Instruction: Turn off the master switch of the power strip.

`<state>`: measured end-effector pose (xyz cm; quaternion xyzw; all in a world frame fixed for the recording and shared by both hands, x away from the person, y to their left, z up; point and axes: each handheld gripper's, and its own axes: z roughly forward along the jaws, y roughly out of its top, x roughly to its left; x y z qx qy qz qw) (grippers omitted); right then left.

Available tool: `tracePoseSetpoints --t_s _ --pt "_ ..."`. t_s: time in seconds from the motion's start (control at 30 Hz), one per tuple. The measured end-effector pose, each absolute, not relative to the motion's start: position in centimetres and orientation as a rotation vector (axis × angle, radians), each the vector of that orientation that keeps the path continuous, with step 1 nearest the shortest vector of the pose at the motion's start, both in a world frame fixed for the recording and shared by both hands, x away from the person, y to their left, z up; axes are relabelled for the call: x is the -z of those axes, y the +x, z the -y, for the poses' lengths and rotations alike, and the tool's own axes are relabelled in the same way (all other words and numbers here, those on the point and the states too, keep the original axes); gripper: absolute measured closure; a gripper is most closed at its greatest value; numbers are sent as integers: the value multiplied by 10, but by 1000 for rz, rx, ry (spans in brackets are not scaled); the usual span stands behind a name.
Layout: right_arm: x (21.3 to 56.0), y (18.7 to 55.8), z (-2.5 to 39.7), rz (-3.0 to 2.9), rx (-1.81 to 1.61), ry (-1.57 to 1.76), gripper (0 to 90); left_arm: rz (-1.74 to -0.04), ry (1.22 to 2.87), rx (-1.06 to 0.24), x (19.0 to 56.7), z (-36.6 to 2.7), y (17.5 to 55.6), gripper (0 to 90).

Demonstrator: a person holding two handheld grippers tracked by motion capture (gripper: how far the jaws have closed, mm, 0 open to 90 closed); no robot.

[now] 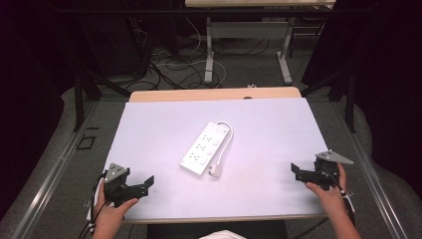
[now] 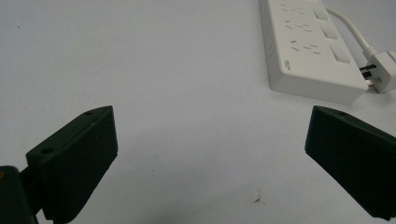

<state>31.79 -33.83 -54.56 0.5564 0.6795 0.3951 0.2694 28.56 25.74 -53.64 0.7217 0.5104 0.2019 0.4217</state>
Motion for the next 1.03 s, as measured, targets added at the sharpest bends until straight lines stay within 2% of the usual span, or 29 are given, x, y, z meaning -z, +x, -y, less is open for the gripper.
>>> tracePoseSetpoints --t_s 1.03 --pt "558 318 339 -1808 -1060 1527 0 -1283 1805 -504 537 -257 287 29"
